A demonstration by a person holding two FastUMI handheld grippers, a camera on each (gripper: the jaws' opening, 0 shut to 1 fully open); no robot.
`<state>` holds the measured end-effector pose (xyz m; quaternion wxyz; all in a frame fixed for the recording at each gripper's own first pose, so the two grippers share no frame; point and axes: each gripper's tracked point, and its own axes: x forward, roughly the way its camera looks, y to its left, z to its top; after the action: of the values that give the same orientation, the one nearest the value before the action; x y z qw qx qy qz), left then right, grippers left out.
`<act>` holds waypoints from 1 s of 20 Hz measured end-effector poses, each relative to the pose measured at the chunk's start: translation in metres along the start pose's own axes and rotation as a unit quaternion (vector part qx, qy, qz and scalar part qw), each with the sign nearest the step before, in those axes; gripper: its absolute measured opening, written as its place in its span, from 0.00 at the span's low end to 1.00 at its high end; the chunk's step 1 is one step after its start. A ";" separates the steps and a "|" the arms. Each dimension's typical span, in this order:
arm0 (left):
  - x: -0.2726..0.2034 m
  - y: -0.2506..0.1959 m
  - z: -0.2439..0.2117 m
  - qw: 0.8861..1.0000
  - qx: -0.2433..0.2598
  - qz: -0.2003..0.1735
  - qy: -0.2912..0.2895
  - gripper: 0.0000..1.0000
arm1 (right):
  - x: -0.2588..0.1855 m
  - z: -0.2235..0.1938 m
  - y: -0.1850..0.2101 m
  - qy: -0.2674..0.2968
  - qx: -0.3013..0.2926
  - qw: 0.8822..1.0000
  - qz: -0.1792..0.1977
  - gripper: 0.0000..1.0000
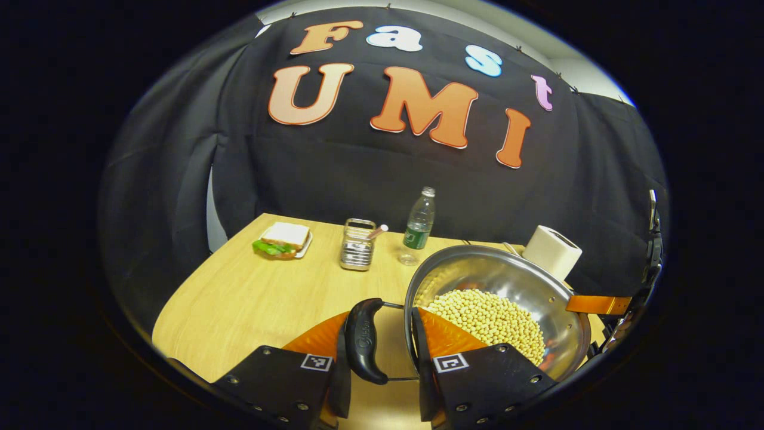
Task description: First push the handle of the pot to place it horizontally, then grasp the pot with both hands and set it on the induction cooktop.
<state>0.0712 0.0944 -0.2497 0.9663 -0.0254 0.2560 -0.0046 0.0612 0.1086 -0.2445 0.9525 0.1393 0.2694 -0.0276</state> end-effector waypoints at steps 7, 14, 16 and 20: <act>0.018 -0.081 -0.009 1.000 0.009 -0.027 0.012 0.46 | -0.013 0.016 -0.076 -0.008 0.021 0.999 -0.026 0.39; 0.034 -0.139 -0.030 0.998 0.023 -0.045 0.035 0.46 | -0.019 0.016 -0.136 -0.005 0.043 0.998 -0.045 0.39; 0.038 -0.152 -0.036 0.997 0.025 -0.051 0.044 0.47 | -0.020 0.015 -0.150 -0.004 0.046 0.998 -0.051 0.39; 0.044 -0.166 -0.049 0.996 0.031 -0.055 0.055 0.46 | -0.017 0.010 -0.163 0.001 0.057 0.997 -0.058 0.39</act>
<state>0.0854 -0.0750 -0.3057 0.9494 -0.0095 0.3066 -0.0674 0.0307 -0.0512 -0.2686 0.9396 0.1774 0.2761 -0.0974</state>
